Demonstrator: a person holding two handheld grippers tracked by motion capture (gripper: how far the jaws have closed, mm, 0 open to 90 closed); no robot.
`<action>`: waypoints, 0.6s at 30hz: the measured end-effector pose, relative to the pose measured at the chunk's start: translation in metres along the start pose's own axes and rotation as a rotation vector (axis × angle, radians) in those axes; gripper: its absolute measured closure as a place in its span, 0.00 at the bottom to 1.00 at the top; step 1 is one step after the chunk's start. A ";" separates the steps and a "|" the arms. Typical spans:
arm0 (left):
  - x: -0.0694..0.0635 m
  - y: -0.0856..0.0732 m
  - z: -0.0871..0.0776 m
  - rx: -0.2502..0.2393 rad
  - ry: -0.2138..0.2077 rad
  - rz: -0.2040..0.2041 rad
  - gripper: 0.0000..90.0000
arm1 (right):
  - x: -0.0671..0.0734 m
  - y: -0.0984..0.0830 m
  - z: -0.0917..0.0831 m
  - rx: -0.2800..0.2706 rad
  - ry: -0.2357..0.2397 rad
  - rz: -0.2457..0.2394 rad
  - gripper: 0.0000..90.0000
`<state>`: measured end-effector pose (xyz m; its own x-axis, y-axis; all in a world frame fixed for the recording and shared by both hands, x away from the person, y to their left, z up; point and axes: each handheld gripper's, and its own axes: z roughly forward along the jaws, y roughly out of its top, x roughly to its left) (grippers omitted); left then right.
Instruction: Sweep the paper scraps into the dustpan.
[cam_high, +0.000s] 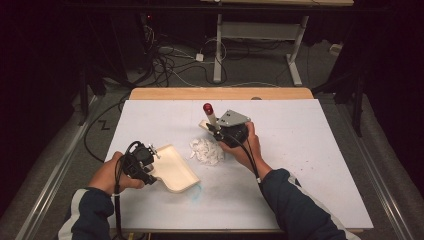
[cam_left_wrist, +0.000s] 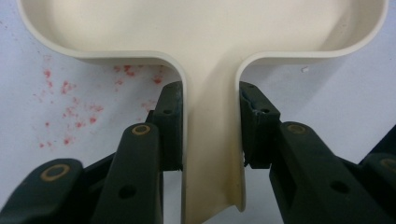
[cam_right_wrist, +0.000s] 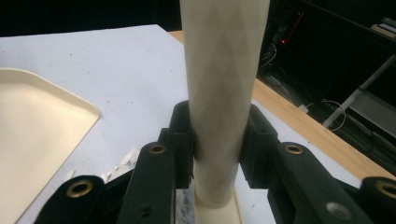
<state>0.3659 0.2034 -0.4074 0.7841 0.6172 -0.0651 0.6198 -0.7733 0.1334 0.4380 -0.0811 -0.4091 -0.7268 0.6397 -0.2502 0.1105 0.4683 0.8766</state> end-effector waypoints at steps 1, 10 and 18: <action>0.000 0.002 -0.001 0.008 0.003 0.001 0.70 | 0.001 0.000 -0.001 -0.007 0.008 0.009 0.79; -0.004 0.012 0.001 0.039 0.013 0.008 0.70 | 0.018 0.003 -0.003 -0.046 0.061 0.050 0.79; -0.004 0.015 0.005 0.045 0.006 0.006 0.70 | 0.042 0.004 -0.002 -0.099 0.097 0.120 0.79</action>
<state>0.3725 0.1885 -0.4105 0.7880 0.6129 -0.0586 0.6156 -0.7830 0.0893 0.4066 -0.0539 -0.4149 -0.7749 0.6234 -0.1047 0.1364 0.3267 0.9352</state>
